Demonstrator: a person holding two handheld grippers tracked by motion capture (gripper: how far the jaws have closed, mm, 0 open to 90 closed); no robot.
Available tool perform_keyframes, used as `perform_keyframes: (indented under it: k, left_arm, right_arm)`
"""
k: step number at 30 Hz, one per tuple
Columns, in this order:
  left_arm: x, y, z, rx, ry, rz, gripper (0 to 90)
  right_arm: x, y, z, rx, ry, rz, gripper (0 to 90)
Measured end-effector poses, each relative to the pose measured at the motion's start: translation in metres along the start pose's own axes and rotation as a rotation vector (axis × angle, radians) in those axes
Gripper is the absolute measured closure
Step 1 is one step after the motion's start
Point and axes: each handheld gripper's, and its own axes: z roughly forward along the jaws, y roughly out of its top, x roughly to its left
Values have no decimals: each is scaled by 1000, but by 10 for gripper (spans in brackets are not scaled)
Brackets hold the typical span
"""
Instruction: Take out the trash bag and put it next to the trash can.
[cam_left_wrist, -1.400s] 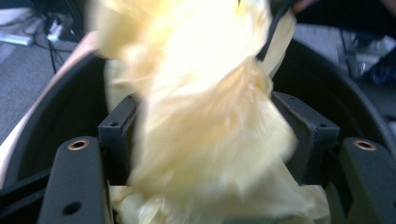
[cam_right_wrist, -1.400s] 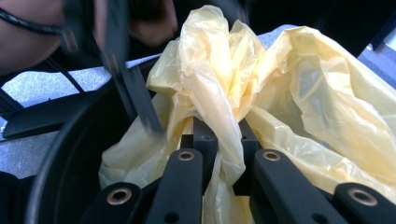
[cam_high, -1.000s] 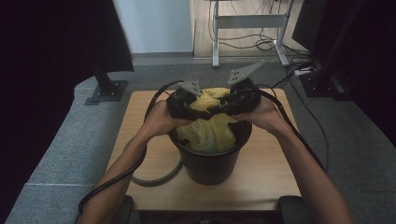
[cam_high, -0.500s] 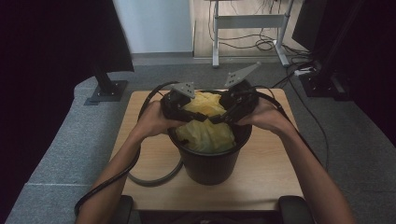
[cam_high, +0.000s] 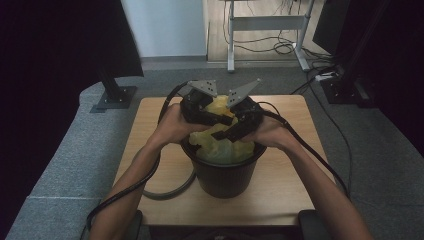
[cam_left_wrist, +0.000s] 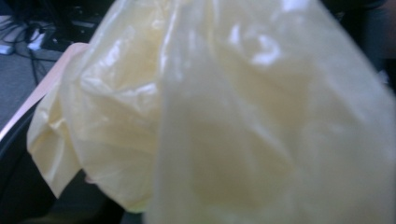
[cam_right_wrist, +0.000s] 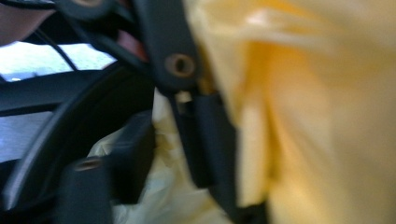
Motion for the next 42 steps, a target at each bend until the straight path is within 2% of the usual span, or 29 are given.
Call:
perform_keyframes:
  k: [2, 3, 6, 8, 10, 16, 18, 22, 27, 29, 30, 31, 32, 34, 35, 38, 42]
  left_arm:
    - [0, 0, -3, -11, -16, -1, 736]
    - [-1, 0, -5, -17, -3, -2, 704]
    - [-2, -2, -12, -26, 12, -8, 682]
    - [-2, -3, -18, -35, 3, -22, 527]
    - [-3, -6, -23, -35, 10, -25, 511]
    - [-2, -17, -38, -43, 28, -41, 406]
    - [0, -22, -41, -26, 48, -48, 386]
    - [5, -35, -37, 41, 97, -62, 341]
    - [13, -47, -23, 81, 72, -80, 325]
    - [14, -48, -16, 115, 83, -80, 367]
    - [14, -48, -14, 140, 106, -80, 442]
    - [15, -48, -12, 159, 127, -82, 570]
    - [16, -48, -12, 161, 130, -88, 702]
    - [16, -47, -15, 121, 150, -99, 865]
    - [16, -46, -18, 92, 158, -100, 884]
    - [13, -41, -28, 4, 147, -99, 892]
    - [4, -32, -34, -46, 117, -58, 891]
  right_arm:
    - [-2, -2, -3, -3, -14, 2, 524]
    - [-3, -3, -4, -7, -12, 0, 566]
    - [-4, -5, -8, -6, -3, -2, 634]
    - [-5, -7, -10, 12, -15, -8, 718]
    - [-8, -11, -13, 10, -12, 5, 760]
    - [-15, -18, -30, -15, -50, 50, 784]
    - [-17, -20, -38, -28, -61, 57, 785]
    - [-18, -22, -53, -62, -64, 68, 785]
    - [-16, -23, -63, -97, -63, 76, 785]
    - [-16, -23, -65, -105, -57, 78, 785]
    - [-16, -22, -65, -107, -53, 79, 784]
    - [-16, -23, -65, -108, -51, 81, 785]
    - [-17, -23, -65, -105, -47, 82, 784]
    - [-16, -23, -63, -99, -35, 89, 783]
    - [-16, -23, -62, -91, -30, 89, 782]
    - [-16, -23, -55, -53, -17, 84, 781]
    - [-15, -20, -43, -18, -2, 84, 753]
